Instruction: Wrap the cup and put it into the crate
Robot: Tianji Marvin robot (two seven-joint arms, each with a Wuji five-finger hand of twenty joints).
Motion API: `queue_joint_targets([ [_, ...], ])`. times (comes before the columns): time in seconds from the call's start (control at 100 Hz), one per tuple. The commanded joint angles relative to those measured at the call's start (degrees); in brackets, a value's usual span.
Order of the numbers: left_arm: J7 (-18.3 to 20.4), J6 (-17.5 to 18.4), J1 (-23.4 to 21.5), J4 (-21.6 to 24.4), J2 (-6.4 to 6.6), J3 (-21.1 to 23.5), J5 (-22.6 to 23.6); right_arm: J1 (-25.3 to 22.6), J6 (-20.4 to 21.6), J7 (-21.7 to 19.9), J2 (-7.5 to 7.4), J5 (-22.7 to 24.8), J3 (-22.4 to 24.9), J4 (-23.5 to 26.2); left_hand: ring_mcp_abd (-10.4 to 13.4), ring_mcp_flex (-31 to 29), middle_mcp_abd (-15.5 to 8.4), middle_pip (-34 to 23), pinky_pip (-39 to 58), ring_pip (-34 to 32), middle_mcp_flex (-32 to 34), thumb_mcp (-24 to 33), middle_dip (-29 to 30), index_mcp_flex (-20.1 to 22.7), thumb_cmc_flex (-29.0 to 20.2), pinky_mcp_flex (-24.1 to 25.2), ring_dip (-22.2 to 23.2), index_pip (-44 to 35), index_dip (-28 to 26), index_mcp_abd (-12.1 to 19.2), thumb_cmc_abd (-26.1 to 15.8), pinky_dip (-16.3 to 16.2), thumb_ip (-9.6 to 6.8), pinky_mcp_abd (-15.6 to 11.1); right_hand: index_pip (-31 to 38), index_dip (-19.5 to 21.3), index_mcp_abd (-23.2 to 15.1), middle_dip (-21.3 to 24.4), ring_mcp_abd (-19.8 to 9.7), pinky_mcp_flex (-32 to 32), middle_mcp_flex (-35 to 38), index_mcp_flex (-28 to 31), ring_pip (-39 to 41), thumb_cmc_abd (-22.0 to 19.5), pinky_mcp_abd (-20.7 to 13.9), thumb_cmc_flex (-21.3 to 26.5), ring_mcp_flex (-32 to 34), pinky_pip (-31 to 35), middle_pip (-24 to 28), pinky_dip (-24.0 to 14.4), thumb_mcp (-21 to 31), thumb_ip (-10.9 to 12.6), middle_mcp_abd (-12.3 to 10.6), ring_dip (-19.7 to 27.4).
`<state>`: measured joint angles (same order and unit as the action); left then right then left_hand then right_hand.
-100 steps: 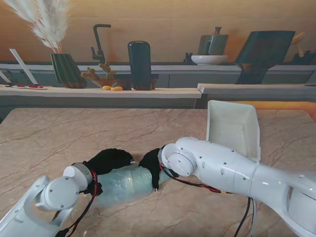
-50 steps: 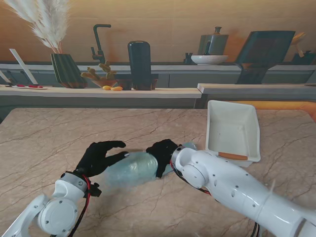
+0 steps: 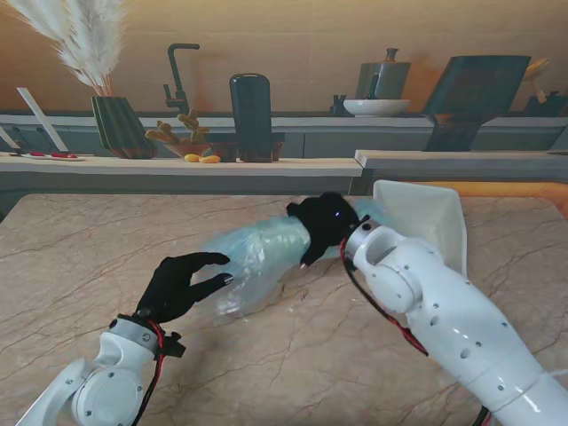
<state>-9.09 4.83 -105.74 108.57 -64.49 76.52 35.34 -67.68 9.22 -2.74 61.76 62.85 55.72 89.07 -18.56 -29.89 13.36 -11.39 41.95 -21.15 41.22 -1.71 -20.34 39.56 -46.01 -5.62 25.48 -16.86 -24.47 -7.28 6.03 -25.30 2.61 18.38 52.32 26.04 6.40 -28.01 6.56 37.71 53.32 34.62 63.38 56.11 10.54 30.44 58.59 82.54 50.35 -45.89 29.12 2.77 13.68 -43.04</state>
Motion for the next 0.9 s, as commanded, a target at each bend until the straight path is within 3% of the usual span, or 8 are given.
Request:
queue_joint_targets([
  [0.0, -1.48, 0.8, -0.32, -0.51, -0.5, -0.27, 0.14, 0.96, -0.05, 1.27, -1.15, -0.04, 2.56, 1.67, -0.49, -1.54, 1.39, -0.74, 1.56, -0.75, 2.09, 0.22, -0.87, 1.27, -1.61, -0.36, 0.98, -0.55, -1.44, -0.84, -1.13, -0.67, -0.25, 0.89, 13.14, 3.2, -14.42, -0.86, -2.23, -1.63, 2.03, 6.54, 4.6, -9.59, -1.28, 14.18, 5.3, 0.29, 3.38, 0.03, 34.94, 2.66, -0.53, -0.58],
  [0.1, -4.33, 1.71, 0.0, -1.19, -0.97, -0.81, 0.42, 0.24, 1.14, 1.68, -1.7, 3.57, 7.3, 2.33, -0.77, -2.07, 1.41, -1.23, 2.01, -1.2, 2.69, 0.25, -1.12, 1.88, -1.92, -0.6, 1.22, -1.19, -1.7, -0.86, -1.0, -0.76, -0.21, 1.37, 13.27, 3.44, -14.7, -1.05, -2.33, -1.92, 1.82, 6.32, 4.6, -9.99, -1.36, 14.11, 4.99, 0.06, 3.43, 0.07, 34.77, 2.47, -0.73, -0.67],
  [0.25, -5.65, 2.17, 0.15, -1.51, -1.16, -1.04, 0.83, -1.3, 0.72, 2.53, -2.42, 8.45, 13.41, 1.99, -0.7, -2.27, 1.37, -1.59, 2.46, -1.56, 2.94, 0.21, -1.32, 1.95, -2.01, -0.66, 1.44, -1.65, -1.84, -0.65, -1.07, -0.79, -0.15, 1.45, 13.37, 3.35, -14.82, -1.02, -2.63, -1.52, 1.91, 6.11, 4.86, -10.5, -1.54, 13.96, 5.28, 0.27, 3.63, 0.02, 34.44, 2.15, -0.77, -0.79],
  [0.42, -4.86, 1.75, 1.23, -2.18, -1.06, -1.67, 0.51, -4.0, -4.47, 4.54, -2.61, 11.61, 18.49, 1.3, -0.63, -2.14, 1.28, -1.68, 2.64, -1.6, 2.83, 0.2, -1.37, 1.8, -2.03, -0.57, 1.5, -1.82, -1.84, -0.63, -1.22, -0.7, -0.12, 1.48, 13.53, 2.38, -14.63, -0.6, -3.49, 0.21, 2.39, 6.01, 5.96, -11.38, -1.95, 13.73, 6.59, 1.3, 4.77, 0.25, 32.86, 1.51, -0.39, -0.85],
  [0.7, -3.94, 1.14, 2.05, -2.72, -0.86, -2.27, 0.85, -7.51, -19.17, 10.27, -0.96, 7.12, 22.32, -0.59, -0.65, -2.26, 1.1, -1.81, 2.8, -1.69, 2.81, 0.15, -1.43, 1.69, -2.0, -0.53, 1.58, -2.09, -1.82, -0.46, -1.24, -0.55, -0.12, 1.46, 12.99, -1.34, -10.66, 0.18, -4.97, 5.6, 4.17, 6.77, 7.95, -12.45, -0.98, 13.62, 10.88, 3.82, 8.16, 2.34, 30.11, -2.96, 1.96, 0.22],
  [0.89, -3.85, 1.13, 2.17, -2.91, -0.9, -2.29, 0.42, -8.31, -26.59, 14.07, 0.25, 2.33, 22.28, -3.48, -0.56, -2.33, 1.22, -1.88, 2.94, -1.75, 3.0, 0.18, -1.45, 1.77, -2.07, -0.58, 1.62, -2.19, -1.77, -0.44, -1.25, -0.51, -0.12, 1.55, 12.82, -2.54, -8.93, -0.17, -5.89, 7.98, 5.15, 7.05, 9.35, -13.58, -1.01, 13.5, 12.98, 5.06, 10.15, 3.43, 28.1, -4.34, 2.59, 0.72],
])
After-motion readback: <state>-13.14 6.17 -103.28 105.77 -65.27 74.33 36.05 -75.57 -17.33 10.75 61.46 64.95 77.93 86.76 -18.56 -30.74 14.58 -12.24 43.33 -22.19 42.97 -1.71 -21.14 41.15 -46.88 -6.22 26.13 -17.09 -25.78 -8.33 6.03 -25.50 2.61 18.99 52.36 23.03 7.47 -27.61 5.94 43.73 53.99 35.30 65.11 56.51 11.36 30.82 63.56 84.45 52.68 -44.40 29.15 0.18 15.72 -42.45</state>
